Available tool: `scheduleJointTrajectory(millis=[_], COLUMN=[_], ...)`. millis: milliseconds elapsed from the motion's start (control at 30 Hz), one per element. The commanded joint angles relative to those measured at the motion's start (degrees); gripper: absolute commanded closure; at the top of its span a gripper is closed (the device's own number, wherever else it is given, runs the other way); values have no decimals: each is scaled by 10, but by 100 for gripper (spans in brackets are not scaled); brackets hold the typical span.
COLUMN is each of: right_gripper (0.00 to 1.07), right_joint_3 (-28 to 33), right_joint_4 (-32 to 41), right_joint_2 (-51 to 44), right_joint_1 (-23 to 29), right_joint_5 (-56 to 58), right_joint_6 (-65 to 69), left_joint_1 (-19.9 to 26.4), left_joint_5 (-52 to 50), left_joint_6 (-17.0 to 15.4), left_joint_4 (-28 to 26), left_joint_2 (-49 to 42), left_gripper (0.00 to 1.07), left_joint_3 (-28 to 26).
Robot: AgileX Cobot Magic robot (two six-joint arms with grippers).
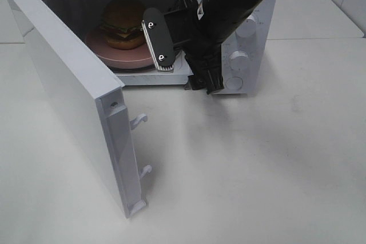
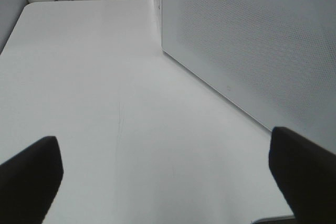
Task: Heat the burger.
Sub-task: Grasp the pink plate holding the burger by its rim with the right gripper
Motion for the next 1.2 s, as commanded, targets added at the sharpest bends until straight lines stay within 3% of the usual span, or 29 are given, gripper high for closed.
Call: scheduleJointTrajectory(millis=[33,700,1200], right_gripper=[15,18,19], right_joint_3=[-21,-174,-300], right_joint_4=[-2,-3,2], right_joint_2=[16,160,254], right_joint_1=[2,17,17], right_joint_5=[-3,-13,41], right_joint_6=[12,92,112], left_joint_1=[2,2,2], left_joint_5=[-2,-2,-2], left_joint_6=[-1,-1,-1], left_joint_4=[-2,2,2], left_joint_2=[-4,-4,-4], left_gripper=[7,7,7], left_joint_3=[2,2,2])
